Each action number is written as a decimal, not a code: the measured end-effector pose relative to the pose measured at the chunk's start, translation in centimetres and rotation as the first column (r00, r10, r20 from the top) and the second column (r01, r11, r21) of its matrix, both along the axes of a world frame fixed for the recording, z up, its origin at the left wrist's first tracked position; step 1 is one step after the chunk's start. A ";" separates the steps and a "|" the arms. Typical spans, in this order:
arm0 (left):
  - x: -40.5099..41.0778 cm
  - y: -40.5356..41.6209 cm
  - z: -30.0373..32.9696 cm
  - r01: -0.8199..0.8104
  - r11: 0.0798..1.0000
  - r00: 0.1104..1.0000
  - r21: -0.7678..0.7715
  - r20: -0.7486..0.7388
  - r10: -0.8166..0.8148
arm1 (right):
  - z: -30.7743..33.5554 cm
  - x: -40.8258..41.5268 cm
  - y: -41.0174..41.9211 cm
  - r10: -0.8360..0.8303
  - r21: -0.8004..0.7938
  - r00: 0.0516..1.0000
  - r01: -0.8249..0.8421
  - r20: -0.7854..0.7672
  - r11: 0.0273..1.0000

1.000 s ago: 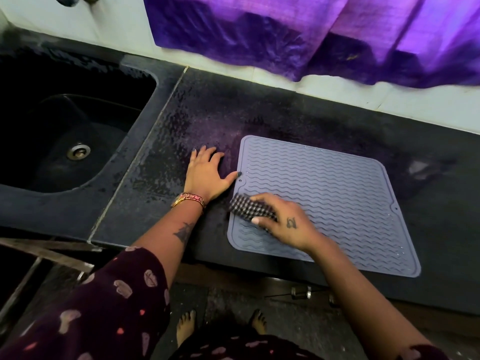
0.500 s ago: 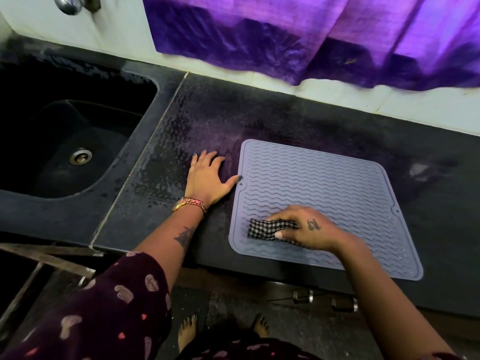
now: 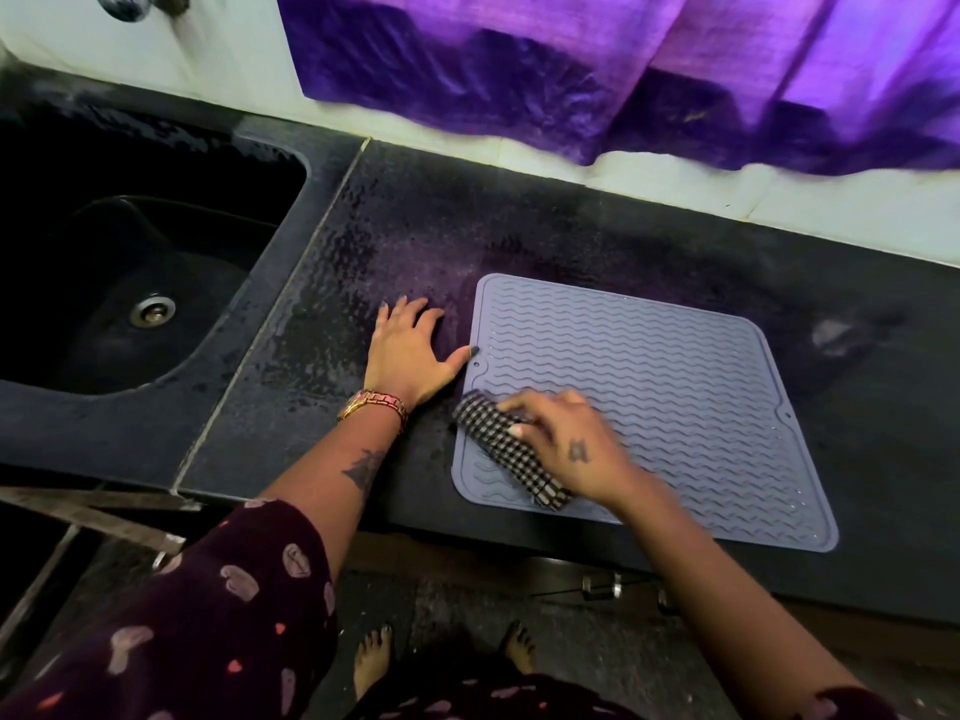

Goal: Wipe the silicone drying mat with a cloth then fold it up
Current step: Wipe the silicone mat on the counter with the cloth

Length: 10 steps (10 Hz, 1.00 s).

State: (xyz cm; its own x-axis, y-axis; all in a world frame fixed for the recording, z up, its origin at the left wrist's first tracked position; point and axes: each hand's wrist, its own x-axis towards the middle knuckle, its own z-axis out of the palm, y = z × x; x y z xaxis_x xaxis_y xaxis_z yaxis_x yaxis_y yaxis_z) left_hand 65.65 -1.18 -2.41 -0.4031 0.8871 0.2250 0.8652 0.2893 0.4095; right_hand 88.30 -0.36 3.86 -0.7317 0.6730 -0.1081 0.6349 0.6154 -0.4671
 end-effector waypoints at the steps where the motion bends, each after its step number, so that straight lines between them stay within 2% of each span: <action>1: 0.0 0.0 0.0 -0.003 1.000 1.000 0.000 -0.005 0.003 | -0.3 -0.7 -1.5 0.024 0.207 0.992 -0.050 0.126 0.977; 2: 0.0 0.0 -0.1 -0.002 1.000 1.000 0.000 -0.008 0.002 | -0.6 0.2 -2.0 0.064 0.220 0.980 -0.105 0.188 0.970; 3: 0.0 0.0 0.0 -0.003 1.000 1.000 0.003 -0.005 0.003 | -0.4 0.6 -1.8 0.085 0.149 0.984 -0.108 0.153 0.983; 5: 0.0 -0.1 0.0 -0.001 1.000 1.000 0.002 0.000 0.001 | 1.9 1.3 0.2 0.121 0.002 0.971 -0.124 0.206 0.992; 6: 0.0 0.0 -0.1 0.000 1.000 1.000 0.003 0.012 0.000 | 2.5 1.6 0.7 0.079 0.094 0.976 -0.100 0.203 0.991; 7: 0.0 0.1 -0.1 -0.001 1.000 1.000 0.004 0.008 0.001 | 2.3 0.9 -0.5 0.114 0.052 0.989 -0.120 0.098 0.991; 8: 0.0 0.0 -0.1 0.000 1.000 1.000 0.005 0.007 0.000 | 0.6 0.3 -2.6 0.180 0.048 0.971 -0.189 0.157 0.981; 10: 0.0 -0.1 -0.1 -0.002 1.000 1.000 0.003 0.005 0.002 | 0.1 1.2 -2.8 0.165 0.038 0.975 -0.172 0.149 0.984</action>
State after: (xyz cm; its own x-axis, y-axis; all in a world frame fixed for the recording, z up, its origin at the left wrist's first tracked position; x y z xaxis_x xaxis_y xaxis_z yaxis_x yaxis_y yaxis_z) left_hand 65.61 -1.29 -2.53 -0.4064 0.8855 0.2253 0.8624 0.2903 0.4148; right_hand 89.48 -3.13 3.91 -0.8143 0.5486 -0.1897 0.5784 0.7398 -0.3436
